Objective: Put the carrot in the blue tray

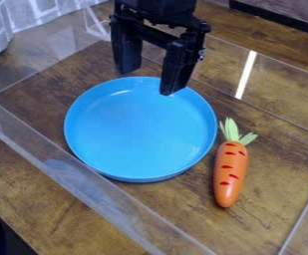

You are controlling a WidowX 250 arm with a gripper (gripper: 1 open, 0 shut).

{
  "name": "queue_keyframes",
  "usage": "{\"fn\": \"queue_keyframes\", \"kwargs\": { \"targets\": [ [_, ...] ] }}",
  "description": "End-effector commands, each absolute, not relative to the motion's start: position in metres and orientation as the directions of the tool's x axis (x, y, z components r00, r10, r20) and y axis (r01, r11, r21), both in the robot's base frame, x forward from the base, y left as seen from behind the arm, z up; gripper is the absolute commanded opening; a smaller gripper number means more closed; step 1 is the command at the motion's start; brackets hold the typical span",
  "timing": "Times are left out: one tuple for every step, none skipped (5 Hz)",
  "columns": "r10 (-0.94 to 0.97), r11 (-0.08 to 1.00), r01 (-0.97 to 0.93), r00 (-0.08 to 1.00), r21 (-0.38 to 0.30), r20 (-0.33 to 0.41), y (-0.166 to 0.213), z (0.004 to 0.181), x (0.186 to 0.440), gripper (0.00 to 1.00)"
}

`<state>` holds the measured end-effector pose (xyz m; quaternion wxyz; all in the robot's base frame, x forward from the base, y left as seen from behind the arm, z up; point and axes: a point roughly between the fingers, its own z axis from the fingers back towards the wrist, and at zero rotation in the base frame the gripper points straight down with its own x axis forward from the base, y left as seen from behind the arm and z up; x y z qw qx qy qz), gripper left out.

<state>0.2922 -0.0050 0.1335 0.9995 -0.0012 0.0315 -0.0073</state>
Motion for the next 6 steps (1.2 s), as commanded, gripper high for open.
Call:
{"fn": "queue_keyframes", "kwargs": {
  "targets": [
    [-0.020,1.000,0.019,0.997,-0.006,-0.071,-0.008,0.128,0.292,1.00],
    [-0.026,1.000,0.025,0.997,-0.009,-0.073,-0.013,0.122,0.293,1.00],
    [-0.029,1.000,0.029,0.997,-0.012,-0.074,-0.019,0.116,0.293,1.00],
    [-0.034,0.999,0.033,0.997,-0.016,-0.071,-0.027,0.110,0.294,1.00],
    [-0.036,0.999,0.035,0.997,-0.023,-0.065,-0.037,0.106,0.295,1.00],
    [-0.031,0.999,0.030,0.999,-0.028,-0.043,-0.053,0.099,0.297,1.00]
  ]
}}
